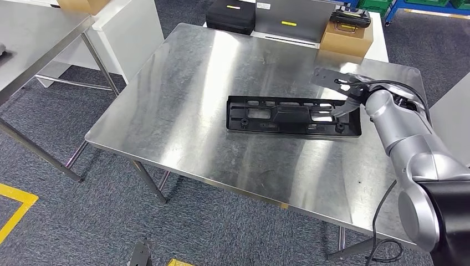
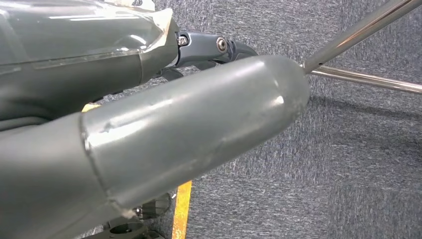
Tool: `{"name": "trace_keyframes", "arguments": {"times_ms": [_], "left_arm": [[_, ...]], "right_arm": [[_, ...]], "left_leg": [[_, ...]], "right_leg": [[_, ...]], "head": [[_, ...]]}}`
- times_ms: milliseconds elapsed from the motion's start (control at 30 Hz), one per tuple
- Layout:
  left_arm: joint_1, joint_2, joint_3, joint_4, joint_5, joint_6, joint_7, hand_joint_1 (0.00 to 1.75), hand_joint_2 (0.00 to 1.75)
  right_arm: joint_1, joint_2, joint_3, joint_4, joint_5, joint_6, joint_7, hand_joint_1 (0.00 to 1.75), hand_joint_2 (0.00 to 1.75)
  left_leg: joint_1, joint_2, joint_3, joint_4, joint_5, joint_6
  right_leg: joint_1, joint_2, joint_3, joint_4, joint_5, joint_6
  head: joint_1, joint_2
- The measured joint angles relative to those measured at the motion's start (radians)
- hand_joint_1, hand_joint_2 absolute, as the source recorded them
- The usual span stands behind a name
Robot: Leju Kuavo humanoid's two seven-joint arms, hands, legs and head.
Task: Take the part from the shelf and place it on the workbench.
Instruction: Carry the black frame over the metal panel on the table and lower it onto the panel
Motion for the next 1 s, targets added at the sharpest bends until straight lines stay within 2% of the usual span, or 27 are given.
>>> {"name": "trace_keyframes", "arguments": {"times_ms": [133,267,367,667,833,1000], "left_arm": [[0.000,0.000,0.006,0.000,-0.001,0.007,0.000,0.00,0.00],[0.000,-0.001,0.009,0.000,-0.013,0.016,0.040,0.00,0.00],[0.000,-0.005,0.009,0.000,-0.024,0.021,0.073,0.00,0.00],[-0.001,-0.009,0.009,0.000,-0.037,0.028,0.130,0.00,0.00],[-0.002,-0.010,0.009,0.000,-0.053,0.027,0.152,0.00,0.00],[-0.005,-0.010,0.009,0.000,-0.064,0.016,0.161,0.00,0.00]], "right_arm": [[0.001,0.000,0.000,-0.021,-0.006,-0.153,-0.058,0.00,0.00],[0.021,0.014,0.001,-0.087,-0.013,-0.401,-0.180,0.00,0.00],[0.052,0.028,0.004,-0.149,-0.007,-0.511,-0.225,0.00,0.00],[0.107,0.044,0.011,-0.244,-0.004,-0.537,-0.230,0.00,0.00],[0.115,0.038,0.012,-0.260,-0.020,-0.541,-0.247,0.00,0.00],[0.131,0.025,0.026,-0.276,0.022,-0.560,-0.274,0.00,0.00]], "left_leg": [[0.000,0.000,0.000,0.000,0.000,0.000],[0.000,0.001,0.000,0.000,0.000,0.000],[0.000,0.001,0.001,0.000,0.000,0.000],[0.000,0.001,0.001,0.000,0.000,0.000],[0.000,0.001,0.001,0.000,0.000,0.000],[-0.004,0.001,-0.001,0.006,-0.005,0.005]], "right_leg": [[0.000,0.000,0.000,0.000,0.000,0.000],[0.000,0.000,0.000,0.000,0.000,0.000],[0.000,0.001,0.000,0.000,0.000,0.000],[0.000,0.001,0.001,0.000,0.000,0.000],[0.000,0.001,0.001,0.000,0.000,0.000],[-0.004,0.001,0.003,-0.001,0.000,0.001]], "head": [[0.000,0.000],[0.000,0.000],[0.000,0.000],[0.000,0.000],[0.000,0.000],[0.000,0.000]]}}
